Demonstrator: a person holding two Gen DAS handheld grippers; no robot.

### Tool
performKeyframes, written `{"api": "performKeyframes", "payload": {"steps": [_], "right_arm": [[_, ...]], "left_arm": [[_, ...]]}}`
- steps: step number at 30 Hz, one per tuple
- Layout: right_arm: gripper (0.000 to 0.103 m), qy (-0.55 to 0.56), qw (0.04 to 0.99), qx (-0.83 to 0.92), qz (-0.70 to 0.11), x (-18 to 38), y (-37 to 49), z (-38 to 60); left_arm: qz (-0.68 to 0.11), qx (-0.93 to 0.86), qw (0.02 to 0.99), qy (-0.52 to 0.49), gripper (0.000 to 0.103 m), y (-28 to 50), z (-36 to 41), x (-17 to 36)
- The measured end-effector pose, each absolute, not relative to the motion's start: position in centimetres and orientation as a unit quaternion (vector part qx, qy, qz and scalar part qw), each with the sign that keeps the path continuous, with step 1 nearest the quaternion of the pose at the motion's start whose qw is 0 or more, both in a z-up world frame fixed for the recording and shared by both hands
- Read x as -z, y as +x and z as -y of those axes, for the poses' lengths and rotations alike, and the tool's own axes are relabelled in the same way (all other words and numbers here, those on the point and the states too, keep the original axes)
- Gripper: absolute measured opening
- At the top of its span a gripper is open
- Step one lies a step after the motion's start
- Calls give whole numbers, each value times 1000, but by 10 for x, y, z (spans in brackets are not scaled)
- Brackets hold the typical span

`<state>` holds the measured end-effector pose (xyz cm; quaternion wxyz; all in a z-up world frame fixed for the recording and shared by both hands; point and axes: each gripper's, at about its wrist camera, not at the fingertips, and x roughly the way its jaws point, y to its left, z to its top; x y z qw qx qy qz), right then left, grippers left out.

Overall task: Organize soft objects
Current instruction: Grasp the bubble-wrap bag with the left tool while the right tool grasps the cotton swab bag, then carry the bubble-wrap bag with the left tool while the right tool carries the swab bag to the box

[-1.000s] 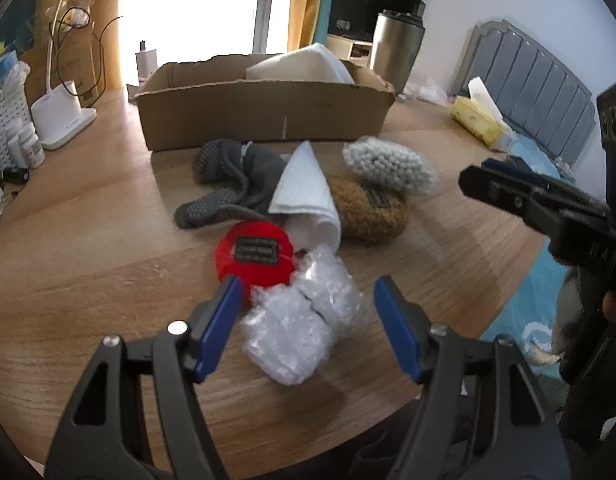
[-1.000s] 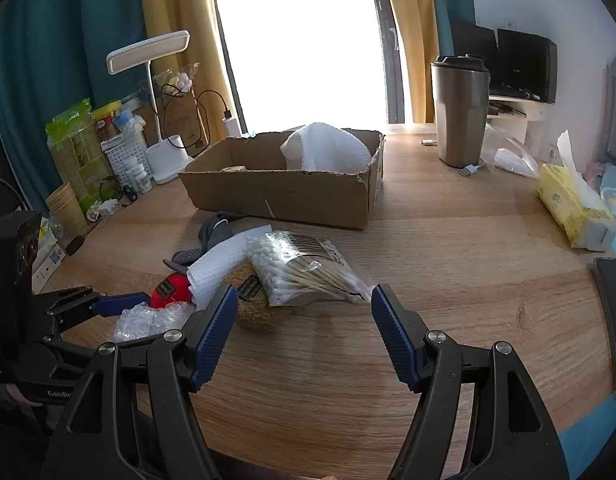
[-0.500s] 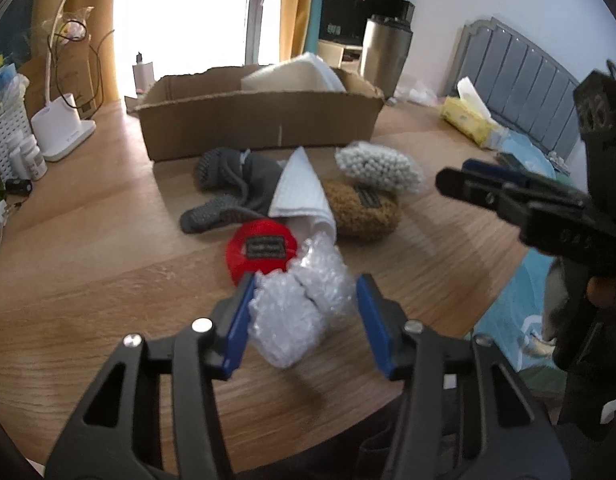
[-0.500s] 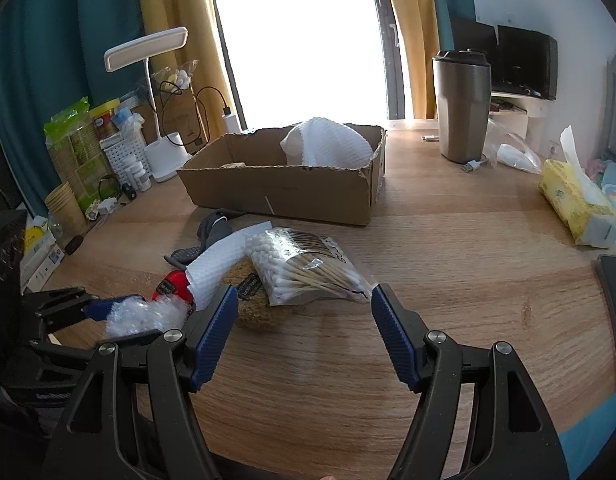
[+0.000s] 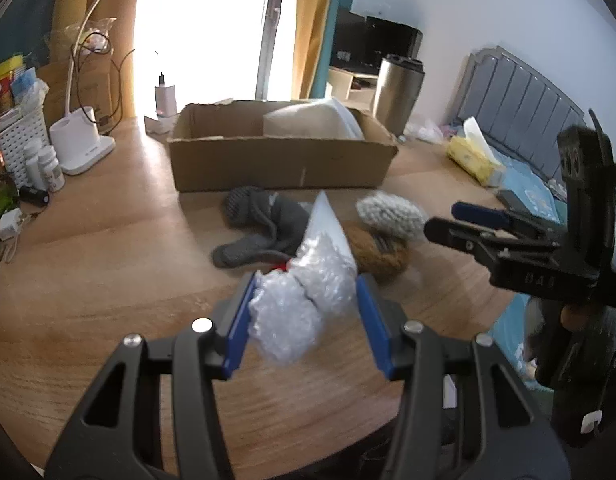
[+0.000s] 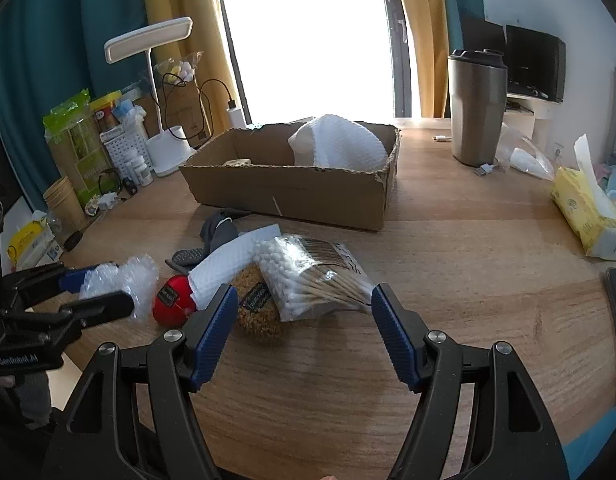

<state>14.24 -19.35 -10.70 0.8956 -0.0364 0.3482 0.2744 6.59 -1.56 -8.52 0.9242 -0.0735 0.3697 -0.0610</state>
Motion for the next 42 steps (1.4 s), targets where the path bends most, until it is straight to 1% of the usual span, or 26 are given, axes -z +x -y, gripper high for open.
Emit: {"api": "performKeyframes", "payload": {"steps": [15, 16, 19, 25, 40, 42], "right_arm": [[73, -56, 887, -269, -371, 113, 168, 167], [74, -57, 887, -265, -374, 114, 171, 166], [84, -60, 886, -259, -379, 117, 180, 164], [86, -58, 880, -254, -396, 128, 198, 165], [86, -19, 860, -274, -430, 143, 223, 174], [83, -17, 858, -277, -432, 144, 224, 175]], "left_arm": [[-366, 63, 923, -95, 52, 90, -10, 85], [-366, 63, 923, -96, 52, 92, -12, 85], [-368, 61, 923, -99, 52, 99, -16, 86], [-371, 62, 921, -101, 52, 111, -19, 87], [-378, 64, 919, -89, 52, 130, -11, 85], [-376, 64, 920, -88, 52, 131, -10, 84]]}}
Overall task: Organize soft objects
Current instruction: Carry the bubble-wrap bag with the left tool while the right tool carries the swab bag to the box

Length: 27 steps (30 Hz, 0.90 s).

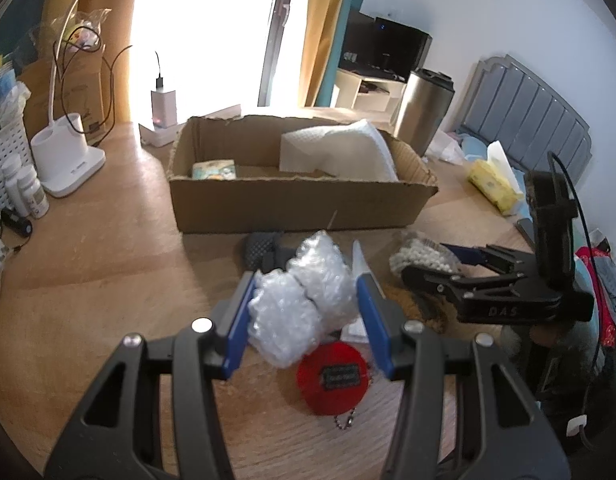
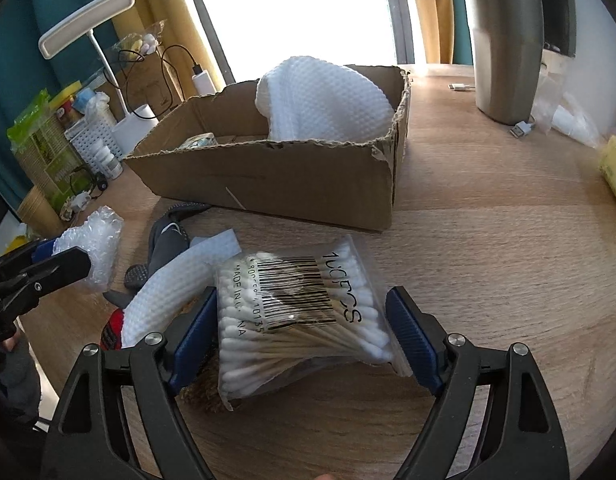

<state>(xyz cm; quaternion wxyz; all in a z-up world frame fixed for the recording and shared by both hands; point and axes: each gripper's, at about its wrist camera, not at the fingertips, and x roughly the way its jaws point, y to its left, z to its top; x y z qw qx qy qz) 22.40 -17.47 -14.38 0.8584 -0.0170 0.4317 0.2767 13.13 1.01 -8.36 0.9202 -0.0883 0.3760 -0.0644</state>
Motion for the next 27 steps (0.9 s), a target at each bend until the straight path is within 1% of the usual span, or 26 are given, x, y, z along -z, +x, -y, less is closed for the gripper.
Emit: {"api": "performKeyframes", "payload": {"steps": [1, 5, 16, 27], "right_arm": [[80, -18, 858, -278, -431, 144, 224, 174], [77, -13, 862, -276, -426, 141, 223, 176], [76, -22, 871, -290, -395, 111, 207, 178], [76, -45, 877, -318, -357, 70, 201, 145]], "left_arm": [[-374, 65, 921, -87, 52, 132, -10, 82], [-368, 65, 924, -85, 52, 133, -10, 76], [-353, 73, 928, -93, 52, 133, -16, 68], [-329, 75, 935, -105, 52, 137, -40, 56]]}}
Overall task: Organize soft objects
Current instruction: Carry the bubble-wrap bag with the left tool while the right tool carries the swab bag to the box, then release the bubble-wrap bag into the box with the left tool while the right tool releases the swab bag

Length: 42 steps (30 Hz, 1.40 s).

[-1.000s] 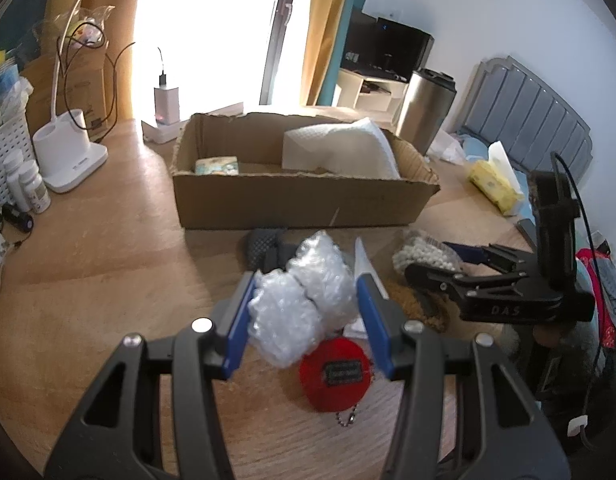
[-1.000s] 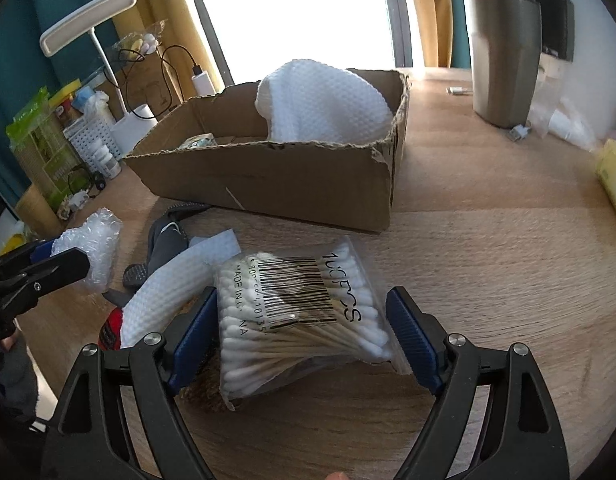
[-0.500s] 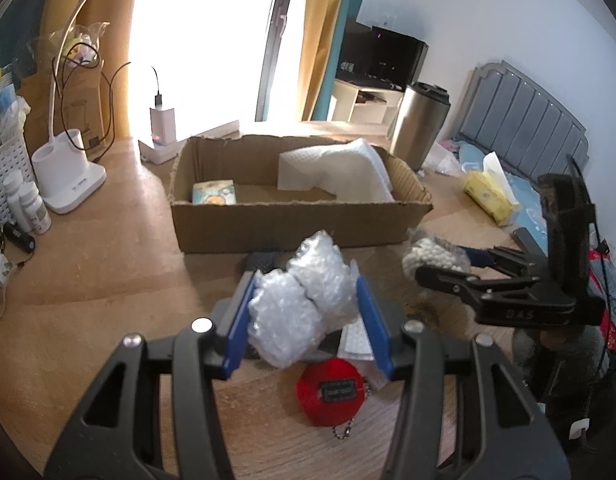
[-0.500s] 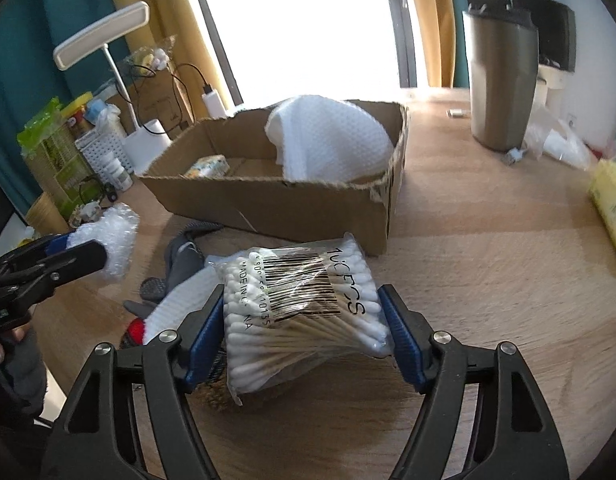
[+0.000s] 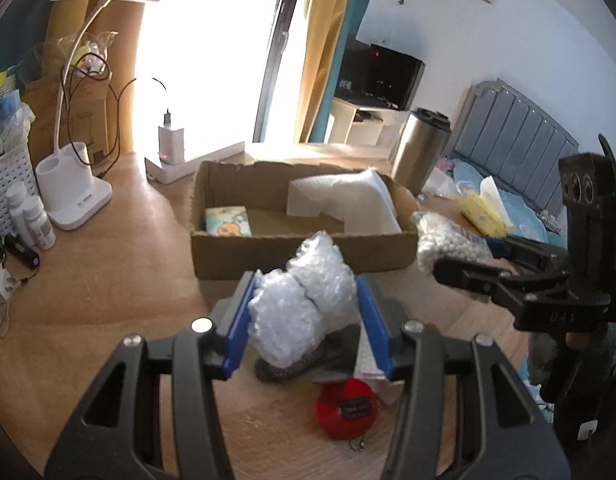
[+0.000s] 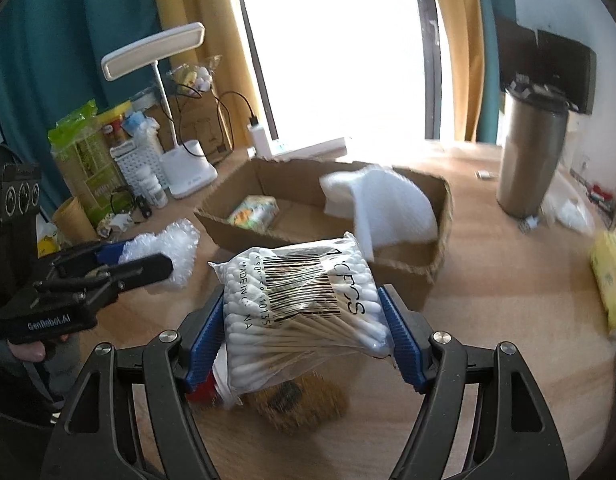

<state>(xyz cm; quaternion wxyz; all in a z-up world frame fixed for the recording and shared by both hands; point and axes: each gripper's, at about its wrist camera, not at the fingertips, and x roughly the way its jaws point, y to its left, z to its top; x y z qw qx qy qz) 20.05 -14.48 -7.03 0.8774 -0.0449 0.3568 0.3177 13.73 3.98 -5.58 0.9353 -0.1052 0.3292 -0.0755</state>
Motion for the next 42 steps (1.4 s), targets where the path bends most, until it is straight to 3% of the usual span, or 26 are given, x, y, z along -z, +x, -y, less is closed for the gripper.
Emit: {"api": "performKeyframes", "payload": {"steps": [24, 42], "right_arm": [[76, -72, 868, -332, -363, 71, 287, 64], [76, -77, 894, -244, -368, 89, 315, 117]], "left_arm": [[-317, 72, 939, -109, 52, 165, -74, 51], [-320, 95, 939, -81, 52, 207, -42, 48]]}}
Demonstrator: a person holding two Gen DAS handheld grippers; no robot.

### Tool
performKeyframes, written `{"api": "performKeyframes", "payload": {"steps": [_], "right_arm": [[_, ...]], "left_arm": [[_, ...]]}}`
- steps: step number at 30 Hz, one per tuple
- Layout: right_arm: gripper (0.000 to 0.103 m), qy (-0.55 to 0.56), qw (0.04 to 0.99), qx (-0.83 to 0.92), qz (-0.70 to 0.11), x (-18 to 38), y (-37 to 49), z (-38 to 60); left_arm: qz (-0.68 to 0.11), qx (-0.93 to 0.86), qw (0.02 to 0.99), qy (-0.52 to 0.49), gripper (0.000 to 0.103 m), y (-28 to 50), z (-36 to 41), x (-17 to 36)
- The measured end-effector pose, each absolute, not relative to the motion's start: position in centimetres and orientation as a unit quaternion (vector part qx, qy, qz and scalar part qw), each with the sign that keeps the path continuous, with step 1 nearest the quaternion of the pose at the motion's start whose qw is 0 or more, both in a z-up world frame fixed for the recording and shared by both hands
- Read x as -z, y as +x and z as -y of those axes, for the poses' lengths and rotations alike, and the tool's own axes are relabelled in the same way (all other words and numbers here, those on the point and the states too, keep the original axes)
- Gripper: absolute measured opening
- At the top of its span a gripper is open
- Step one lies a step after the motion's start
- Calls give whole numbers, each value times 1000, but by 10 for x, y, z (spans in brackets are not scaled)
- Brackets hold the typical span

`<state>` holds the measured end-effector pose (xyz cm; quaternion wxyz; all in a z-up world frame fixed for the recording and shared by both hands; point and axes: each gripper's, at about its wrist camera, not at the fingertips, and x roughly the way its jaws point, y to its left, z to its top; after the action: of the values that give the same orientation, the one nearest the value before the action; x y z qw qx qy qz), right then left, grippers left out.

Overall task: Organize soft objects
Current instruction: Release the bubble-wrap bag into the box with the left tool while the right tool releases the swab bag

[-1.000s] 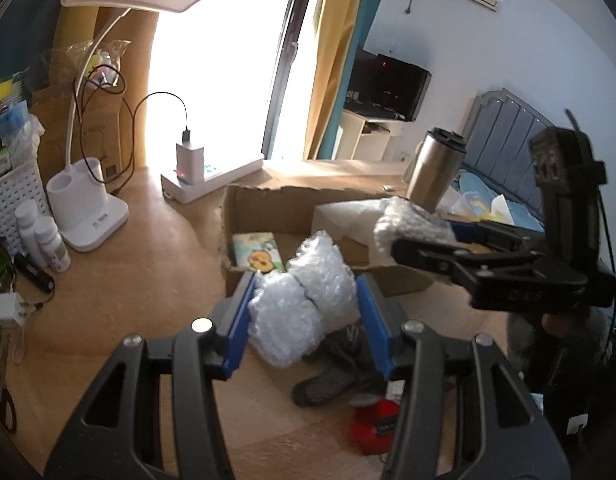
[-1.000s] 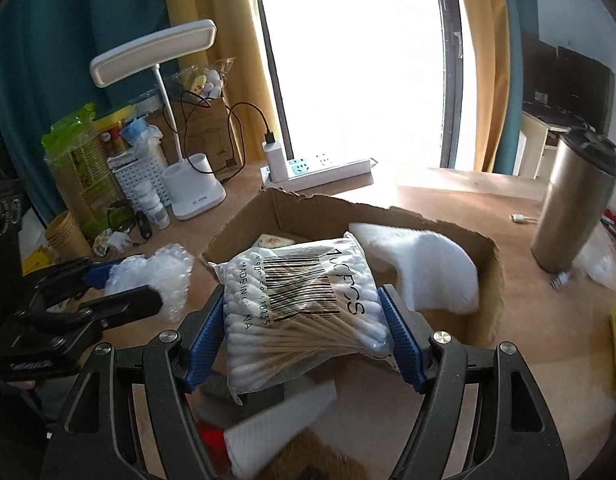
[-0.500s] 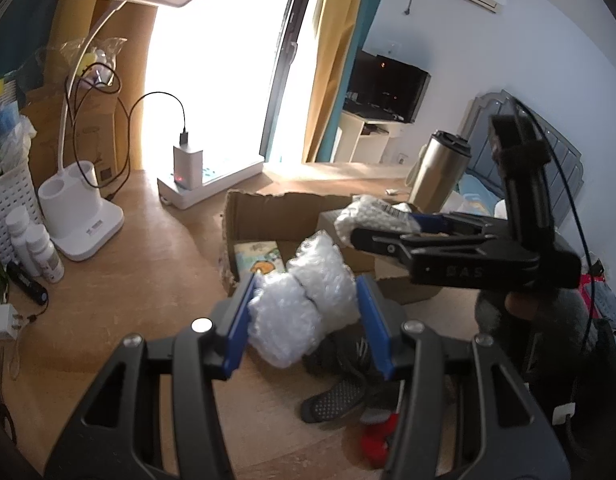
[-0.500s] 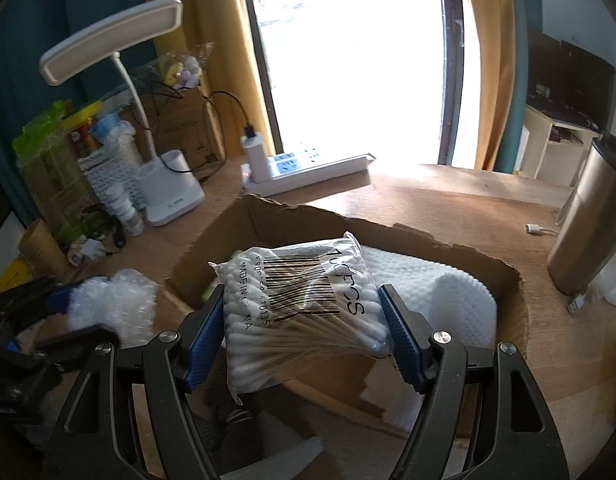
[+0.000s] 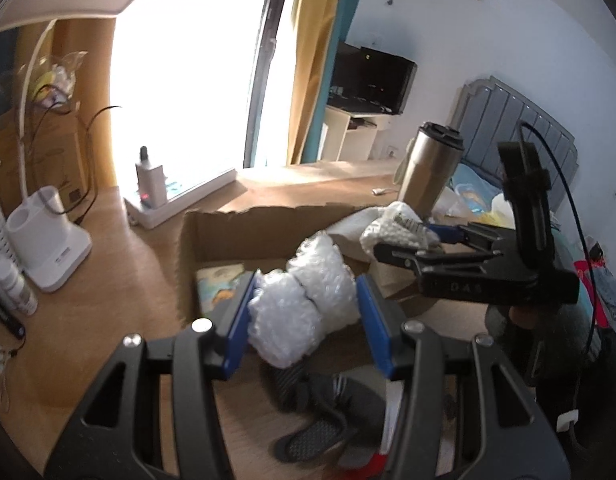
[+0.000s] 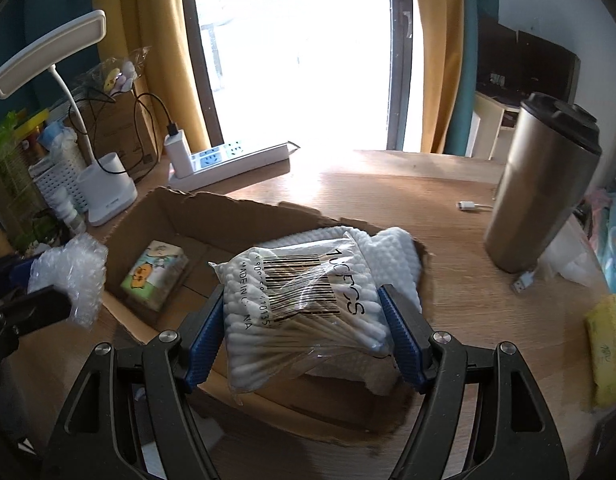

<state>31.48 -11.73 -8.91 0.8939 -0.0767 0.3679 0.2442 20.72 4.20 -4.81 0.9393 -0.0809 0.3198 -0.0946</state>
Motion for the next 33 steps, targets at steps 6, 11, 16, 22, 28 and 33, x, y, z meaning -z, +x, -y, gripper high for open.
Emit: {"api": "performKeyframes", "payload": {"steps": [6, 11, 16, 22, 28, 33], "right_arm": [[76, -78, 895, -252, -358, 91, 314, 129], [76, -72, 891, -267, -360, 96, 314, 134], [78, -67, 883, -277, -372, 96, 317, 134], [86, -62, 885, -284, -363, 91, 313, 133], [86, -67, 889, -278, -357, 88, 306, 131], [87, -75, 892, -276, -349, 82, 295, 130]], "left_arm": [[-332, 99, 935, -80, 52, 232, -29, 56], [-351, 97, 927, -89, 53, 253, -24, 67], [-364, 109, 921, -81, 55, 264, -15, 71], [-355, 123, 924, -75, 74, 259, -13, 66], [-348, 116, 927, -79, 77, 249, -19, 61], [-339, 107, 931, -85, 77, 236, -26, 55]]}}
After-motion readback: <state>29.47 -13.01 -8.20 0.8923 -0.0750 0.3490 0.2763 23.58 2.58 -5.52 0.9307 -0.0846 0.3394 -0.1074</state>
